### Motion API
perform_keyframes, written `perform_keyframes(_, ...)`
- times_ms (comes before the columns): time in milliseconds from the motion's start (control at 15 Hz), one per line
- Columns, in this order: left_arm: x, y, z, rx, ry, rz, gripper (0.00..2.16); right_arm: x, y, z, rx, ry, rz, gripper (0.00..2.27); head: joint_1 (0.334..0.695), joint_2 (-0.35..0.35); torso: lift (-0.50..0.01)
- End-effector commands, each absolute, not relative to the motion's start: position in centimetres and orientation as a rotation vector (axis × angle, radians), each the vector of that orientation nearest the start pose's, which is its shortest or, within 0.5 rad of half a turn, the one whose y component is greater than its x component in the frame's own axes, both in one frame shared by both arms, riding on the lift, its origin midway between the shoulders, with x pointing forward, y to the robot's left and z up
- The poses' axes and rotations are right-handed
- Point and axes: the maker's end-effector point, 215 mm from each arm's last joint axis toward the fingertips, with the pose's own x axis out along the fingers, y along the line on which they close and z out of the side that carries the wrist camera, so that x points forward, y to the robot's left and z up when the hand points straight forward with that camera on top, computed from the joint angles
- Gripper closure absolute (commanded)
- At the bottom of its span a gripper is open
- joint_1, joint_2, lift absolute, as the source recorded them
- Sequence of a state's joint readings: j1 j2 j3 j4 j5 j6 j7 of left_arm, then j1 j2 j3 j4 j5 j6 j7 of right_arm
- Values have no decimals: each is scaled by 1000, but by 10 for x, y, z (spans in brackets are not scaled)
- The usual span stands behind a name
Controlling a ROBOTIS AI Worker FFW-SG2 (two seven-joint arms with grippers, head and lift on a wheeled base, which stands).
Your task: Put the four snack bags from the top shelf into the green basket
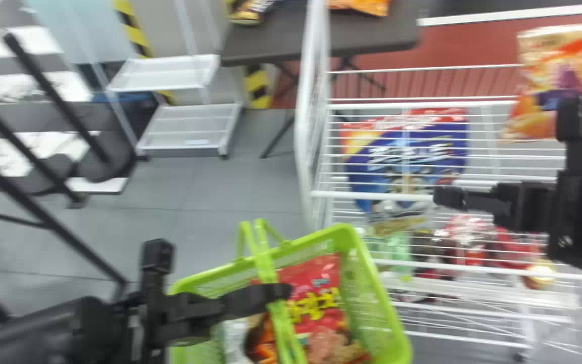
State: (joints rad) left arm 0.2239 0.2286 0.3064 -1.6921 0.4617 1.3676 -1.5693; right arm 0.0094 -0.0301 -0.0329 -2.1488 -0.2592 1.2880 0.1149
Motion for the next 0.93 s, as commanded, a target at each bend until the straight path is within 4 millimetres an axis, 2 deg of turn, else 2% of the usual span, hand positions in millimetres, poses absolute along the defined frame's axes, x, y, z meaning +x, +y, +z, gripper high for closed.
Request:
perform_keyframes(0,289,170,-383,-1300,775,-1199,2148,545,-215,-377,144,589,140,36,695,54,0)
perform_keyframes(67,289,170,-383,-1300,774,-1197,2148,557,-232,-382,132,589,100,43,695,-16,0)
perform_keyframes(133,289,171,-384,-1301,775,-1193,2148,569,-243,-385,110,579,70,43,695,-44,0)
perform_keyframes(467,286,176,-387,-1308,776,-1176,2148,642,-282,-372,17,434,-23,43,695,-111,0)
perform_keyframes(733,283,179,-389,-1316,776,-1164,2148,664,-296,-392,-24,499,-67,43,695,-129,0)
perform_keyframes(800,283,181,-390,-1315,774,-1161,2148,666,-301,-397,-39,516,-86,97,695,-132,0)
perform_keyframes(867,282,182,-391,-1317,774,-1157,2148,668,-307,-402,-58,534,-105,282,695,-136,0)
